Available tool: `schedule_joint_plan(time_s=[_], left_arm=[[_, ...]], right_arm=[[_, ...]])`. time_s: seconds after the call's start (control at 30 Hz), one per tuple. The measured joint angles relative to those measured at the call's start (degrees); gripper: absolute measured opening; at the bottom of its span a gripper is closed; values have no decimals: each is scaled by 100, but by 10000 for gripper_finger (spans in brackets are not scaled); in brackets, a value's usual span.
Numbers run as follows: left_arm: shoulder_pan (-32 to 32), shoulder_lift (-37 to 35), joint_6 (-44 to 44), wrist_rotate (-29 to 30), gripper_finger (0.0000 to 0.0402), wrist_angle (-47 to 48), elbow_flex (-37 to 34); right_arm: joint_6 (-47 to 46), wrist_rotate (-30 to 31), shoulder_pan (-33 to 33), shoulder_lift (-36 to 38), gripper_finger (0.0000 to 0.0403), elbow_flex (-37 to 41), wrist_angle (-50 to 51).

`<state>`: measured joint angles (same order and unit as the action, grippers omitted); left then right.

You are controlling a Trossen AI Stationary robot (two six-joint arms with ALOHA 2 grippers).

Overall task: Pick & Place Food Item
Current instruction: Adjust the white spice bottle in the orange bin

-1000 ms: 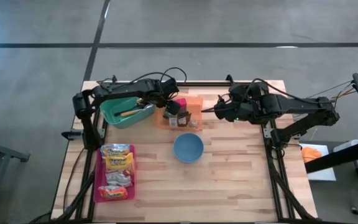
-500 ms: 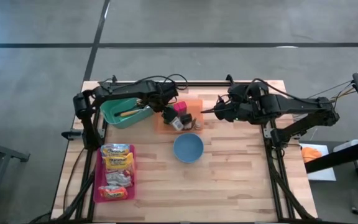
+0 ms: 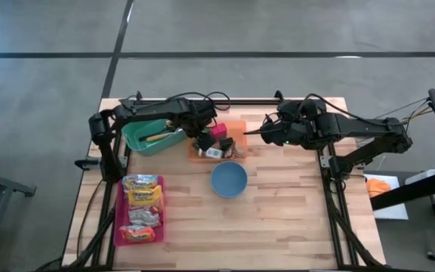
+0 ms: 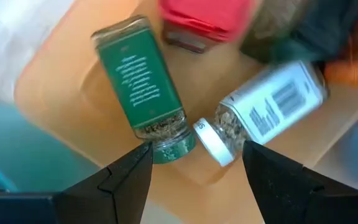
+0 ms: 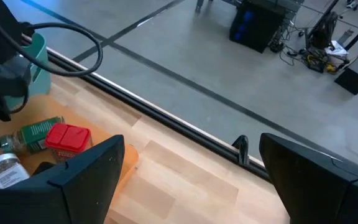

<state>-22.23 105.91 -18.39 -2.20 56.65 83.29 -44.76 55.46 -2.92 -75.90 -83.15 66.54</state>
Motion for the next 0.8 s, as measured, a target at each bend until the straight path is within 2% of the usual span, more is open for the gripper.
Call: schedule_joint_plan(time_s=[0.2,0.4,0.53,0.8], left_arm=[[230,0,2274,145,251,21,0],[500,0,3916,240,251,15,-4],[584,0,4378,178,251,-183,-105],[613,6,4395,-63,251,-452,-644]], right_arm=[[217,0,-2,0,370,0,2],[185,-16,-7,0,370,0,2],[167,-54,-7,-1,370,0,2],[99,-473,-7,-3,370,1,-2]])
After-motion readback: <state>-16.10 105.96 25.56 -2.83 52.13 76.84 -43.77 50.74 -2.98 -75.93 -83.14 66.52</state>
